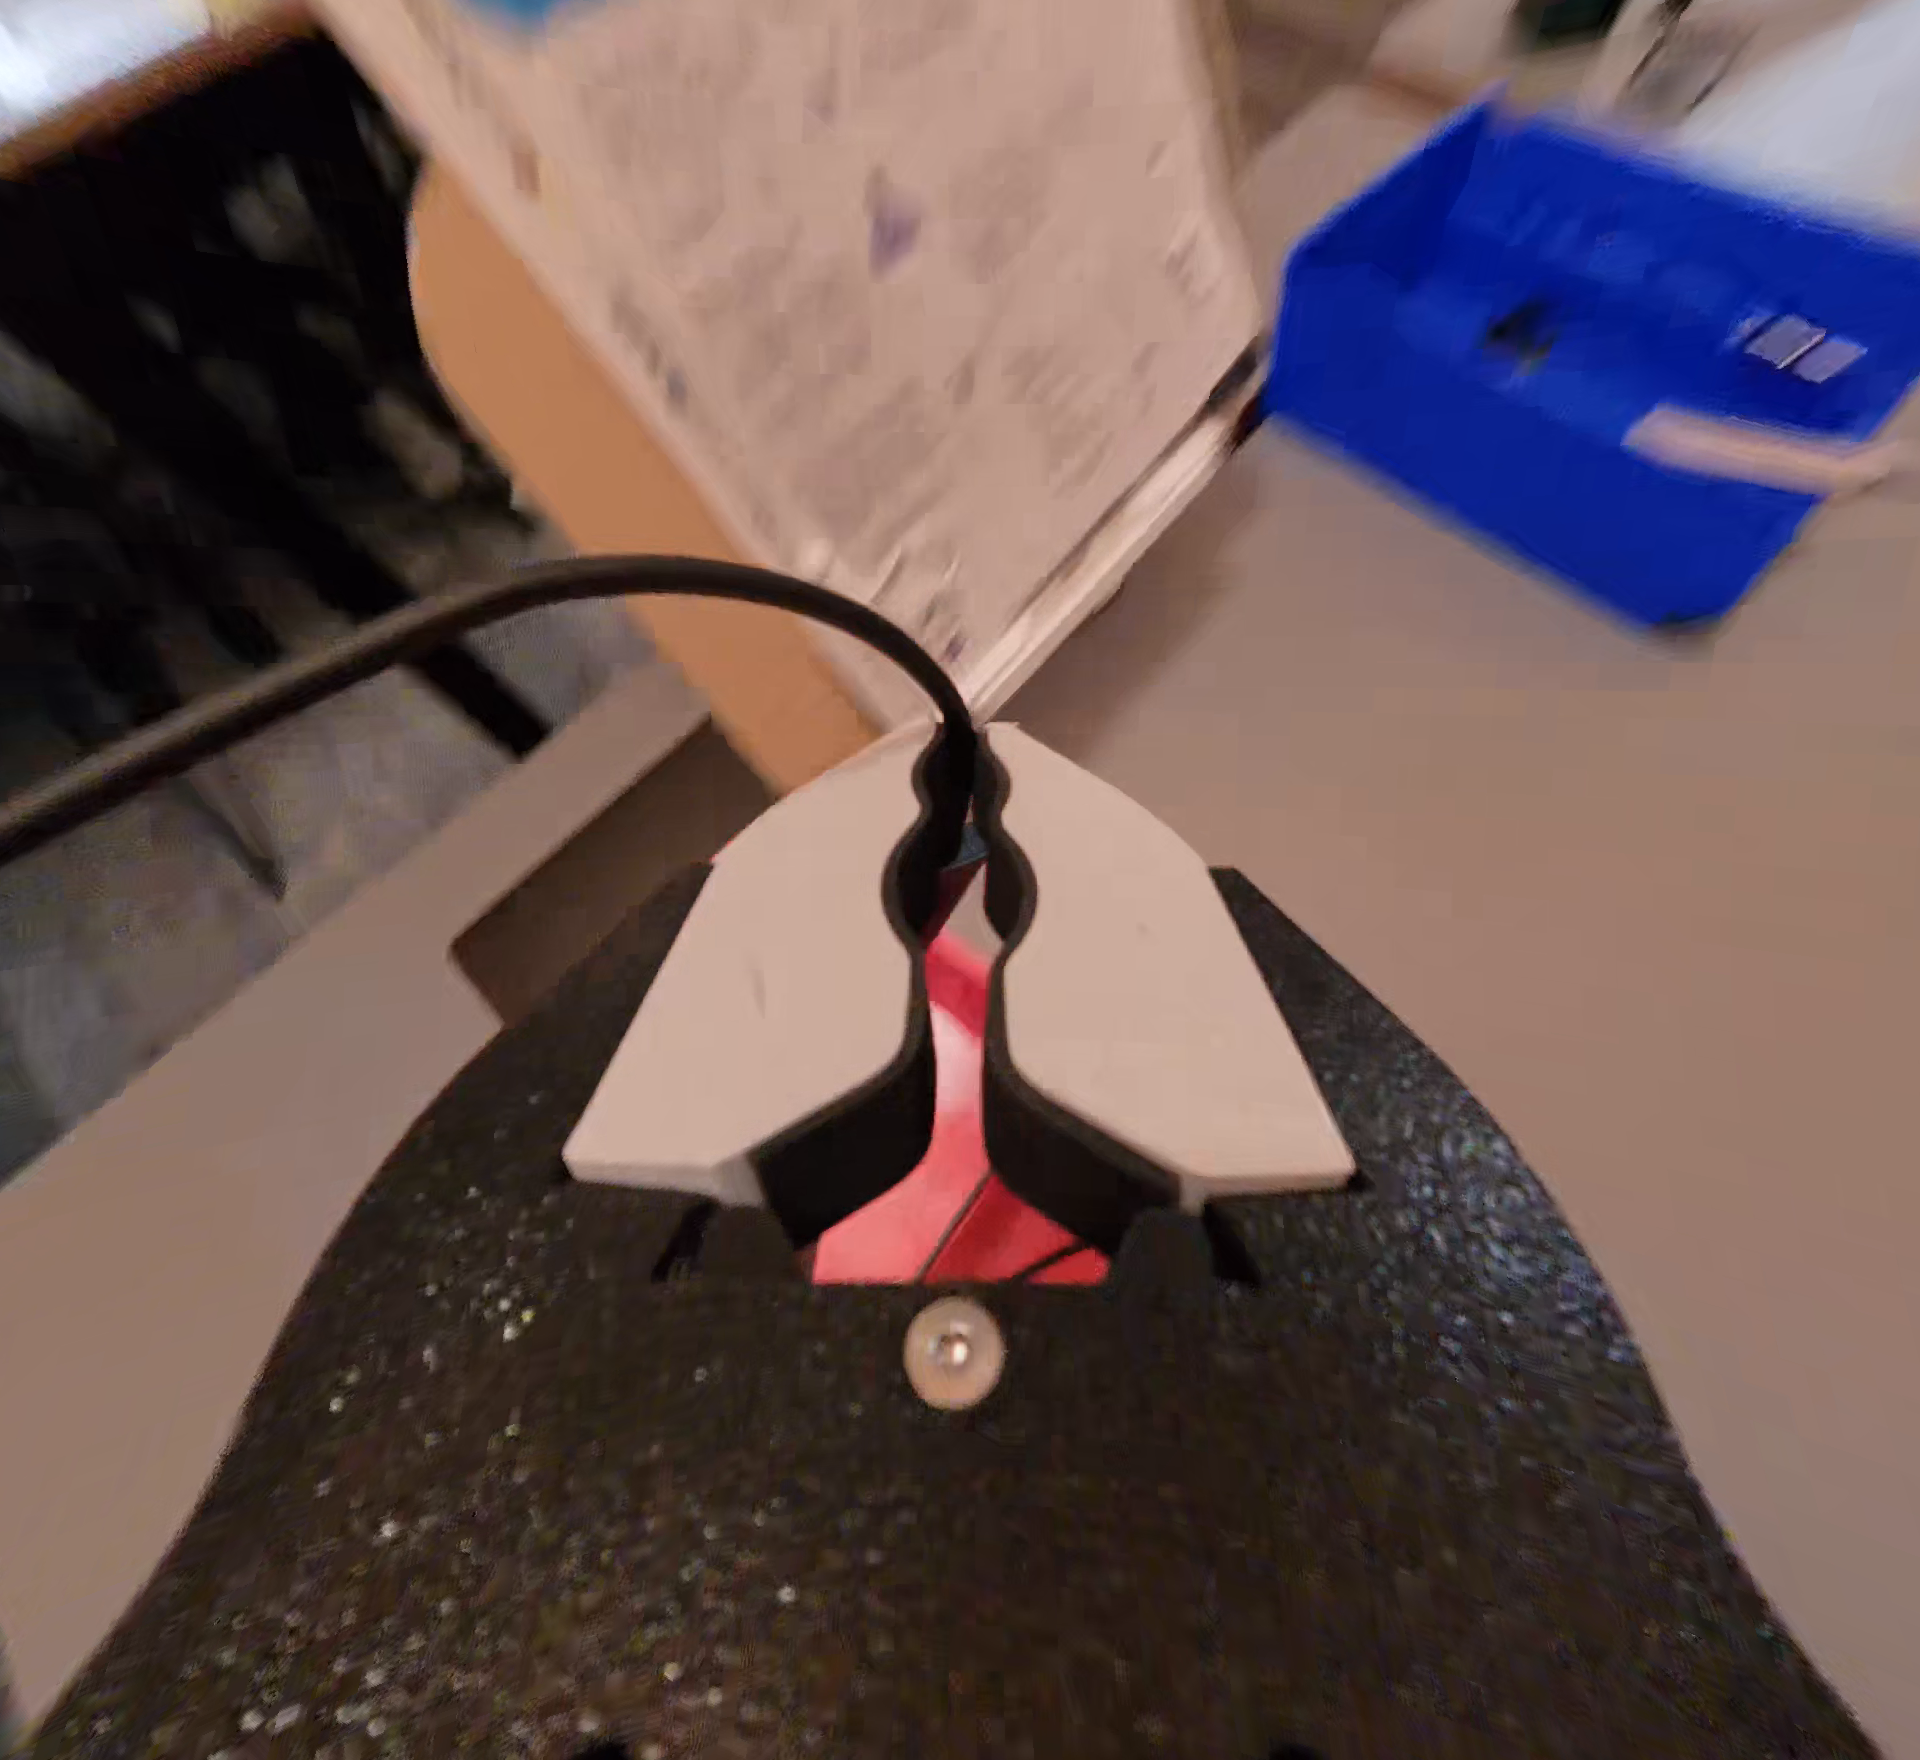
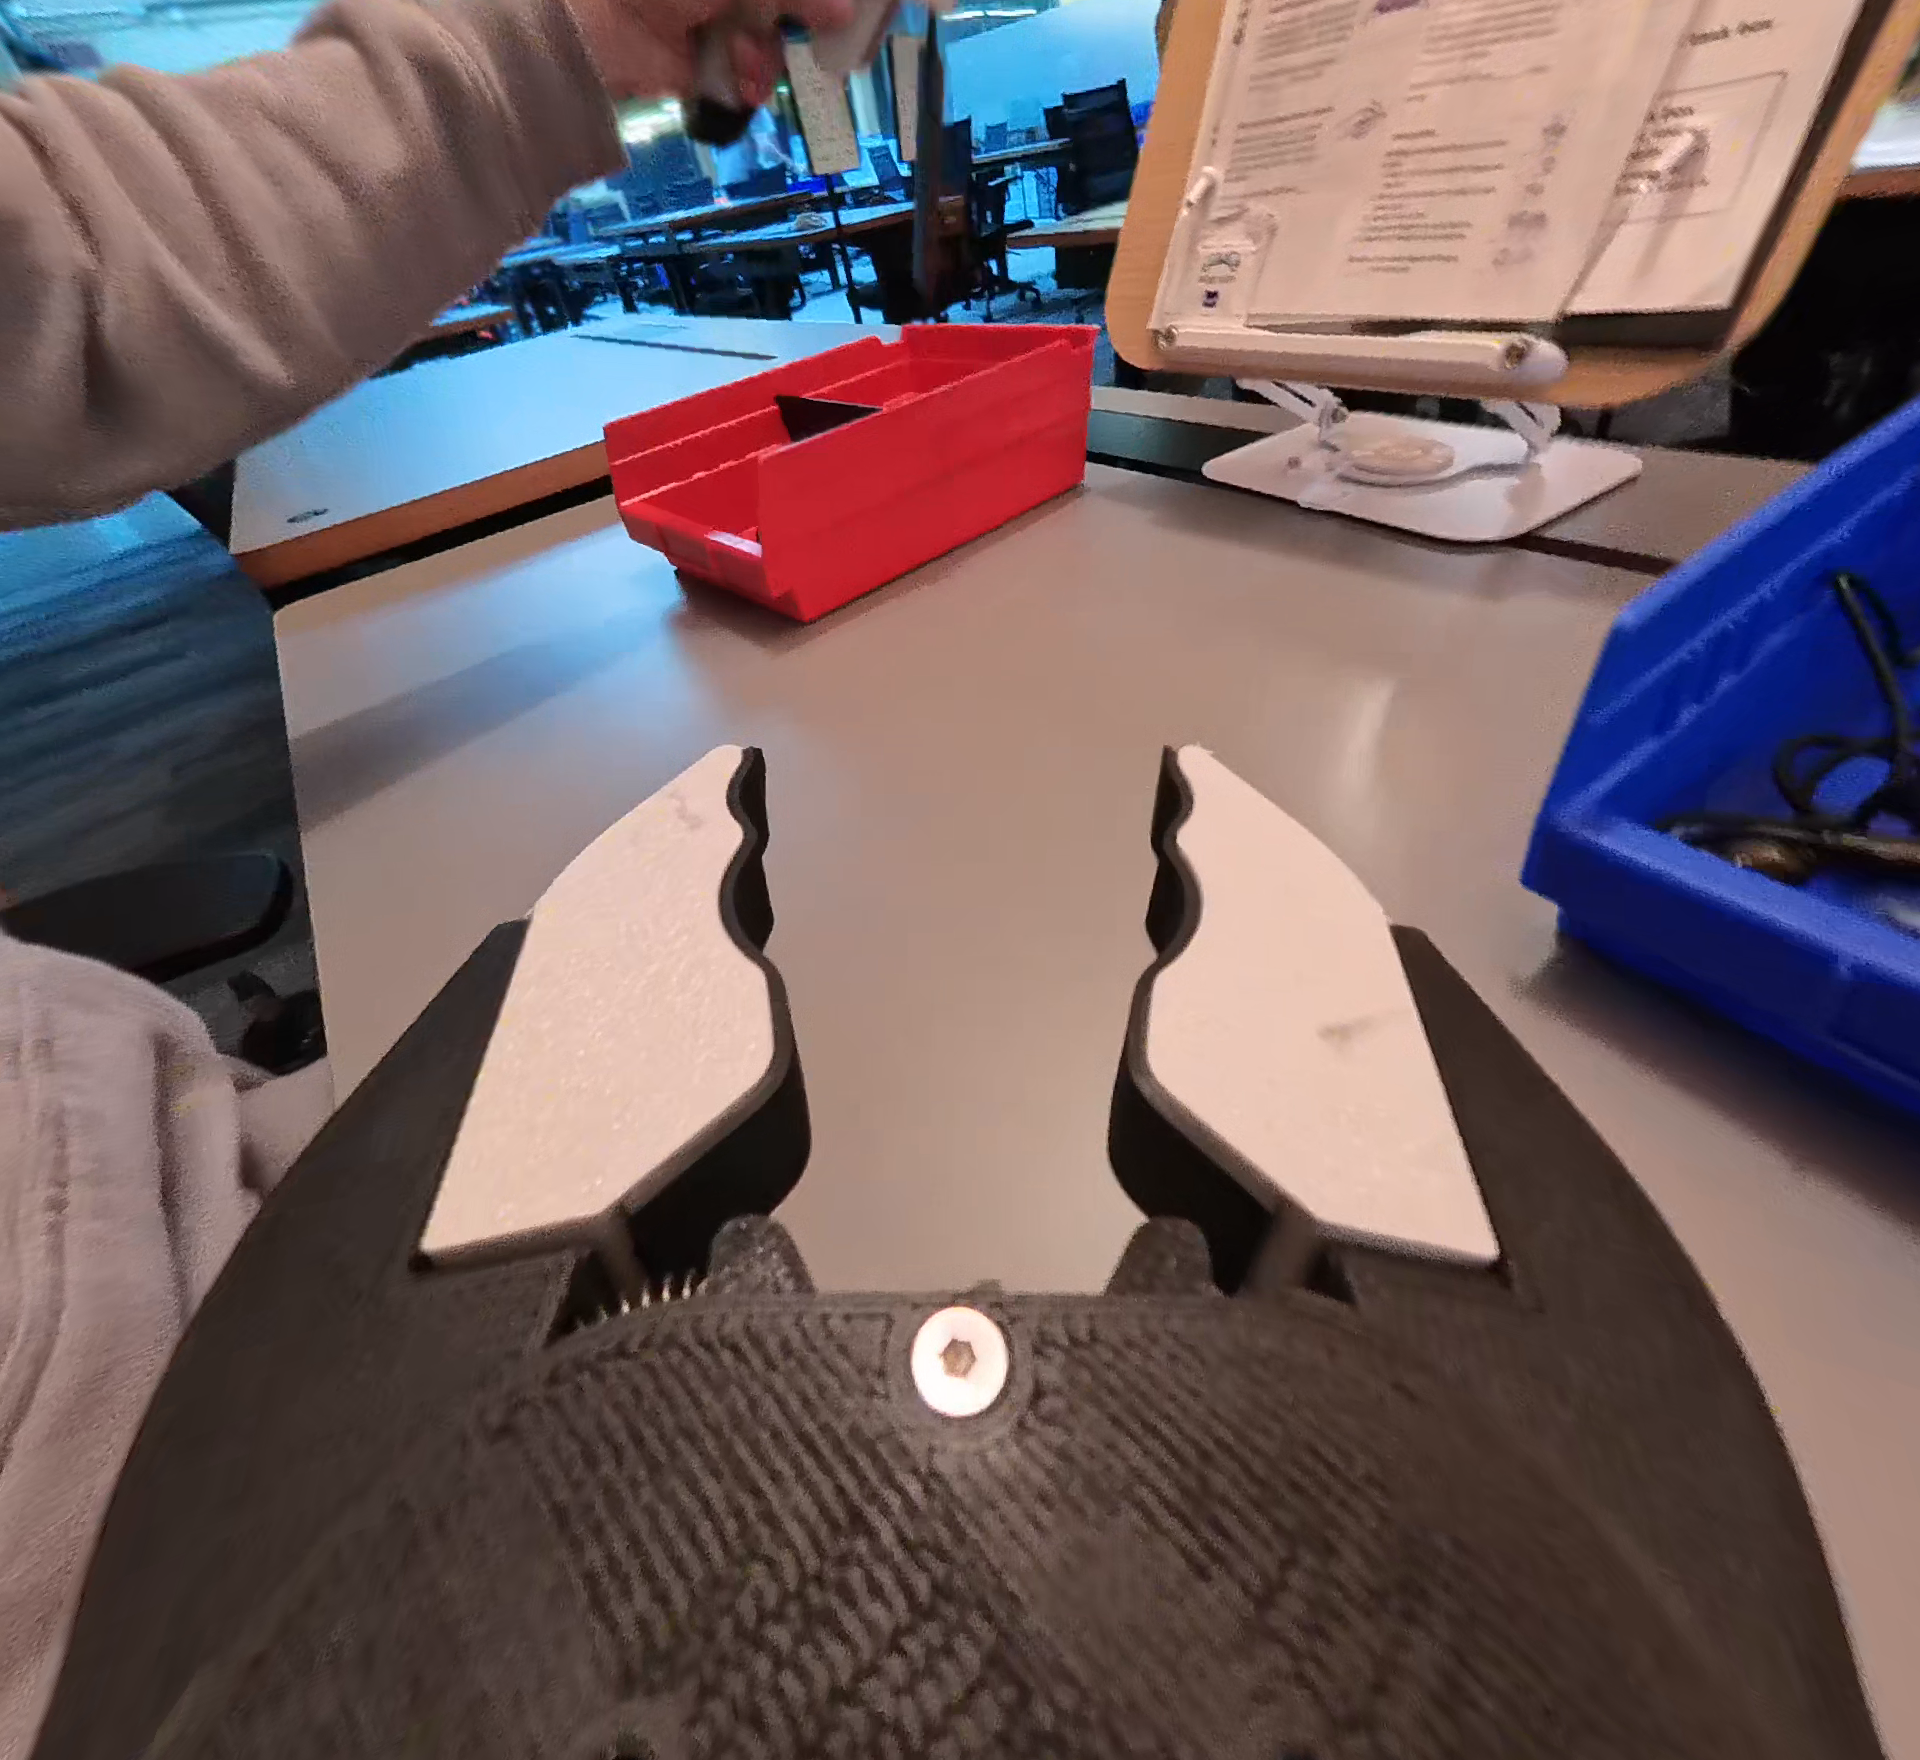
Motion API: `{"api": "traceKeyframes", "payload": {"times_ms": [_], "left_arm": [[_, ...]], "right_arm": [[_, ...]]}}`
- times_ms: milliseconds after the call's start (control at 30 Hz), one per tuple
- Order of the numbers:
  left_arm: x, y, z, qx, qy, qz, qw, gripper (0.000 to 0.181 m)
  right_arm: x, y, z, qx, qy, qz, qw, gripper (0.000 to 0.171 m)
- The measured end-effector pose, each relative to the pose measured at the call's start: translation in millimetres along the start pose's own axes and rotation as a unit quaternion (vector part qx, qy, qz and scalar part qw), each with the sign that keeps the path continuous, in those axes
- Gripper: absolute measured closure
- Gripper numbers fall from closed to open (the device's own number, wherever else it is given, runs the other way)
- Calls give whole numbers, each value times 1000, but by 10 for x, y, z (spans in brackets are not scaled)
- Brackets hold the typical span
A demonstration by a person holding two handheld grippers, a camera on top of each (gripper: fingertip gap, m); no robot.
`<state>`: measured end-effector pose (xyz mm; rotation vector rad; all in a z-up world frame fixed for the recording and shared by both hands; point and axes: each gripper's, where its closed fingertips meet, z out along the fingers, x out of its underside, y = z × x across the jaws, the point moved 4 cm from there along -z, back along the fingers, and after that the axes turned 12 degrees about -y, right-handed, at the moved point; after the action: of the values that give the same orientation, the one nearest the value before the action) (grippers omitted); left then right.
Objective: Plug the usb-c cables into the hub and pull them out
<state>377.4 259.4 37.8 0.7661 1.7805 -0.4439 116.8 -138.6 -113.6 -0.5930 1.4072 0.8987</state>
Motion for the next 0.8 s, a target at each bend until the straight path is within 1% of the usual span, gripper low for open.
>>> {"api": "traceKeyframes", "payload": {"times_ms": [33,100,133,200,267,333,400,433,467,533,567,633,667,700,733,800], "left_arm": [[-226,-171,-107,13,-44,-8,999,179],[-581,-604,-270,62,-122,-57,989,180],[-698,-842,-323,90,-154,-83,980,179],[-787,-1325,-360,148,-199,-138,959,179],[-721,-1782,-320,201,-224,-192,934,179],[-548,-2248,-231,270,-221,-249,903,179],[-371,-2679,-130,338,-225,-300,863,180],[-300,-2864,-88,371,-232,-325,838,180],[-237,-3016,-41,396,-237,-349,816,180],[-127,-3243,73,421,-241,-383,786,180],[-77,-3337,126,433,-238,-387,778,180],[-7,-3442,230,435,-236,-399,772,180],[3,-3465,254,440,-240,-405,764,180],[14,-3466,279,438,-240,-412,762,180],[33,-3451,308,427,-239,-415,767,180],[97,-3393,381,387,-237,-409,791,179]], "right_arm": [[-20,24,60,-3,-3,-9,1000,100],[-91,57,186,5,-18,-30,999,100],[-141,65,247,22,-32,-39,999,100],[-249,138,355,35,-66,-61,995,99],[-352,223,433,45,-93,-100,990,98],[-402,339,477,41,-111,-116,986,99],[-341,415,497,31,-111,-143,983,100],[-298,428,497,31,-106,-164,980,102],[-273,454,492,25,-109,-183,977,108],[-266,510,467,16,-122,-217,968,122],[-279,514,451,21,-126,-236,963,132],[-334,458,398,57,-136,-275,950,153],[-339,433,377,64,-133,-287,946,161],[-332,421,366,58,-128,-287,948,161],[-330,401,351,54,-125,-276,951,161],[-352,322,304,63,-129,-248,958,162]]}}
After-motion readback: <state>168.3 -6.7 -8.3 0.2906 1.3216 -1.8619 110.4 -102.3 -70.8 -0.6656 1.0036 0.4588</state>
